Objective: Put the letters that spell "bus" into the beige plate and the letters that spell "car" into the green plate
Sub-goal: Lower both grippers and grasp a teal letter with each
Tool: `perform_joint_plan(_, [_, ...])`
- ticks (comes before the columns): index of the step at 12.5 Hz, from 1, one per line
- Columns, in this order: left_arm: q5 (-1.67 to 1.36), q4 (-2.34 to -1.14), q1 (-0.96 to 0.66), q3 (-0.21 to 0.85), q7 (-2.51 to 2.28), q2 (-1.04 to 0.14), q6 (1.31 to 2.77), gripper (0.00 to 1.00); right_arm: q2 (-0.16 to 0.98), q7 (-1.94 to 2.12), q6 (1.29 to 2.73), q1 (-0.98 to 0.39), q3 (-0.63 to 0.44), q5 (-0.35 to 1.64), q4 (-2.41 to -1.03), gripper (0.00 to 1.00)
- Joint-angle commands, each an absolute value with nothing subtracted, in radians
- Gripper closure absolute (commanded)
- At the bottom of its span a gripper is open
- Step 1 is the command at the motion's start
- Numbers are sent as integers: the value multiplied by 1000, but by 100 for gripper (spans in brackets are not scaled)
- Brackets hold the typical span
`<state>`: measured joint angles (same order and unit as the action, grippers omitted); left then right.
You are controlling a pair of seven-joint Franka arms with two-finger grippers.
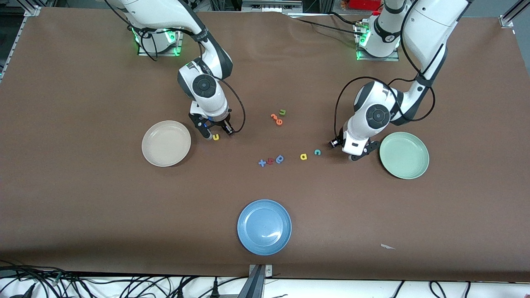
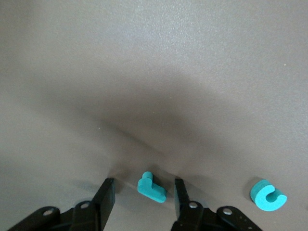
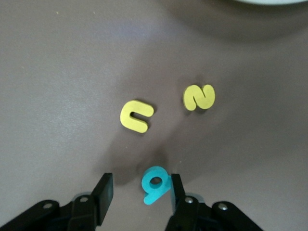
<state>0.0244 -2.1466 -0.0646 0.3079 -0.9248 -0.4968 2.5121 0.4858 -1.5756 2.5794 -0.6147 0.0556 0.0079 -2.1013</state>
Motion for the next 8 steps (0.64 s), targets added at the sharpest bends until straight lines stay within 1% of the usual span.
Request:
perform_joint_plan(1, [46, -2131, -71, 302, -923, -512, 2519, 44, 483, -1603, 2600, -629, 49, 8, -2115, 43])
perform_joint_plan(5, [78, -2131, -74, 302, -926, -522, 2520, 45, 474, -1606, 2592, -635, 49, 6, -2134, 43])
perform_joint_plan(8, [83, -2131, -74, 302, -927, -526, 2520, 60, 476, -1605, 2592, -635, 49, 6, -2138, 43])
